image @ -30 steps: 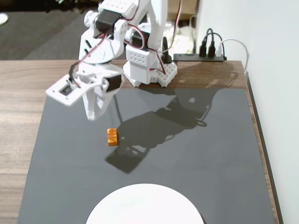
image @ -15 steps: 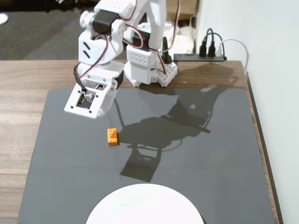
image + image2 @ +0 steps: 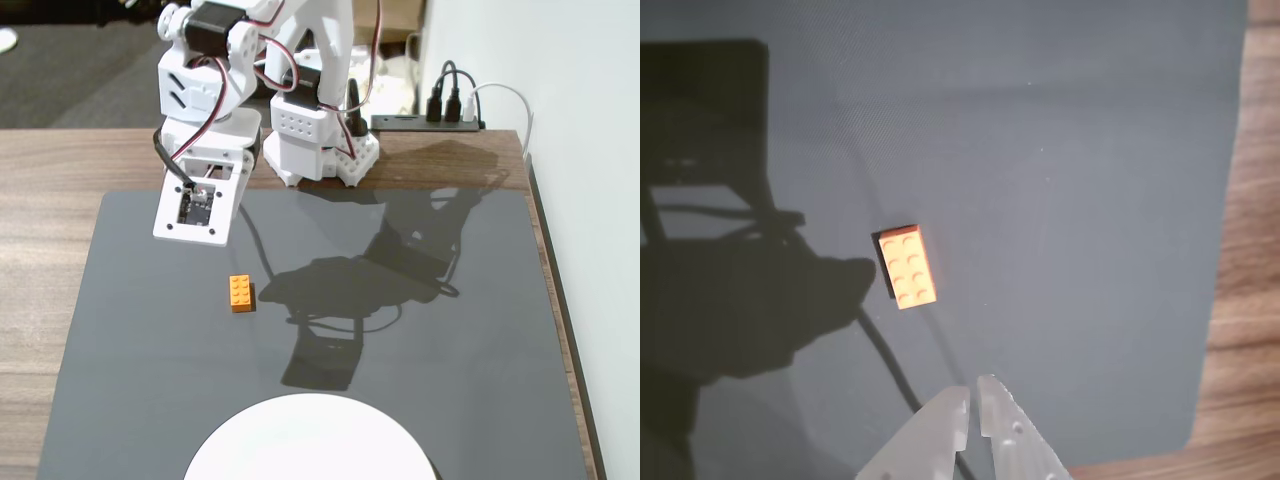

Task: Grasp a lego block and put it on the plate.

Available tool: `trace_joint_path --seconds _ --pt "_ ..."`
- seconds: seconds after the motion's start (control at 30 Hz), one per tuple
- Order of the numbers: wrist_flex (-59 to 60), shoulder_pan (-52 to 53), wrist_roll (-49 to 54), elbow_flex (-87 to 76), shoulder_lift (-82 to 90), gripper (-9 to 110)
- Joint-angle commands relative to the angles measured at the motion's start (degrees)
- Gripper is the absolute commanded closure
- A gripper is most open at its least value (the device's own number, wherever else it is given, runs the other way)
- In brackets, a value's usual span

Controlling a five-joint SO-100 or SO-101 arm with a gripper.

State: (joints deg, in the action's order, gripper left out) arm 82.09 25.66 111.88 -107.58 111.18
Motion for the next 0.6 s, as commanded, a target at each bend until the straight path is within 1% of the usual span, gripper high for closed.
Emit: trace_joint_path --seconds 0.0,0.07,0.1,0.2,0.33,0.47,0.57 --pt "-0.18 0.62 2.90 1.93 0.09 95" --pt "-0.53 1.14 3.78 1.93 -0.09 87" --pt "-0.70 1.41 4.66 1.93 -0.18 85" --pt "-1.58 2.11 5.36 1.67 -0.44 70" --pt "-2.55 2.72 4.22 1.49 -0.70 56" --pt "-3.69 2.55 4.66 1.23 -2.11 54" --pt "-7.12 1.41 4.48 -2.72 -2.64 54"
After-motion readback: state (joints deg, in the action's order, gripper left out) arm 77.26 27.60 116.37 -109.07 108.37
